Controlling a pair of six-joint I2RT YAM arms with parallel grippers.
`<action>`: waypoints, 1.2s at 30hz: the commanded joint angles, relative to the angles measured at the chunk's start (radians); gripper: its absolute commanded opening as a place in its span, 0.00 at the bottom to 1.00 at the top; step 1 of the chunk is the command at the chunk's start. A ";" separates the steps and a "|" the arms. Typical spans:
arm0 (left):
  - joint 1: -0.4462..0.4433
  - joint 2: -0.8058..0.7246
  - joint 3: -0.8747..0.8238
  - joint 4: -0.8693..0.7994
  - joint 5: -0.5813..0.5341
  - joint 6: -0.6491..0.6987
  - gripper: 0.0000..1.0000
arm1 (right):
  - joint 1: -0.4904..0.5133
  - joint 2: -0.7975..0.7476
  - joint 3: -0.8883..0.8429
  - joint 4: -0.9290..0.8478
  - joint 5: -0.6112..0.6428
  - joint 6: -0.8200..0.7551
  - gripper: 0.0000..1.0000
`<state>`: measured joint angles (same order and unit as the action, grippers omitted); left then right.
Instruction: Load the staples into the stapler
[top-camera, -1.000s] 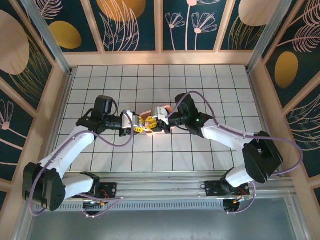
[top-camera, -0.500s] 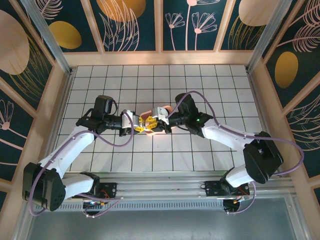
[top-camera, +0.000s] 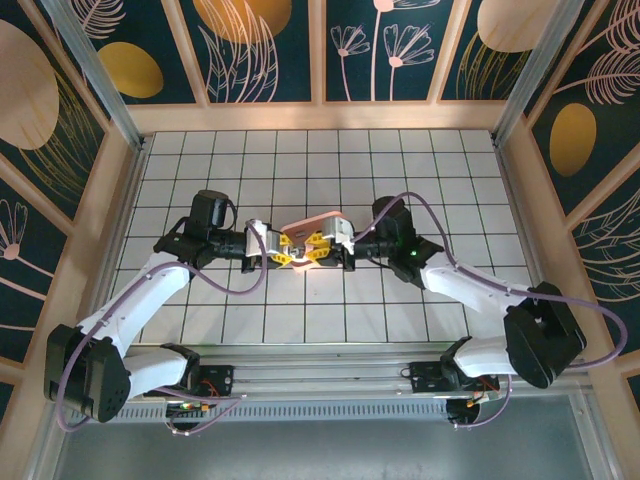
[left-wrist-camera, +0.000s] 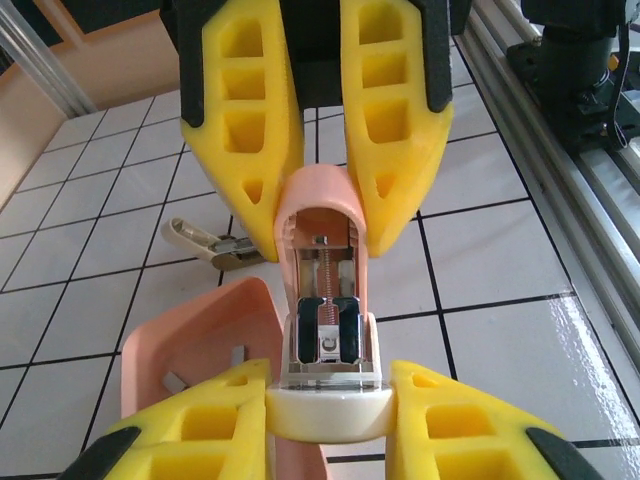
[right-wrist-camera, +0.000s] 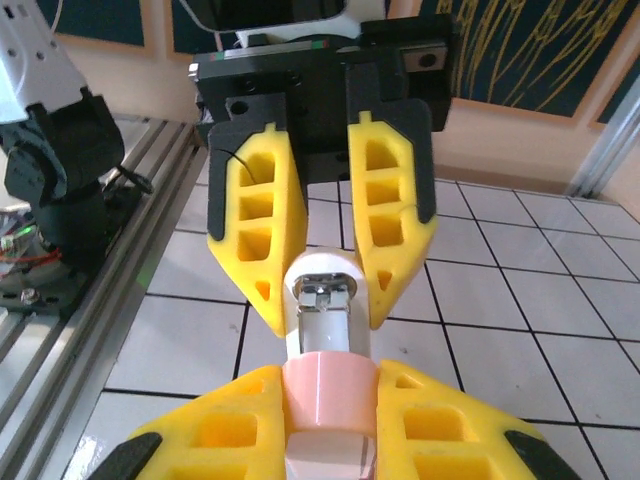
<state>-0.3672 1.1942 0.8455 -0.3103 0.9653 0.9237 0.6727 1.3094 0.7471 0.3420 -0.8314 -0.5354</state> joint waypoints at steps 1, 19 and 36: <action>-0.001 -0.028 0.008 0.002 0.057 -0.025 0.02 | -0.070 -0.047 -0.084 0.115 0.062 0.100 0.01; -0.001 -0.122 -0.074 0.308 -0.019 -0.253 0.02 | -0.120 -0.092 -0.296 0.381 0.244 0.689 0.37; -0.002 -0.171 -0.181 0.639 -0.149 -0.462 0.04 | -0.120 -0.092 -0.229 0.507 0.211 1.332 0.58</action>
<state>-0.3721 1.0489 0.6888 0.1867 0.8265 0.5396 0.5568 1.1889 0.4599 0.7982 -0.6254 0.6144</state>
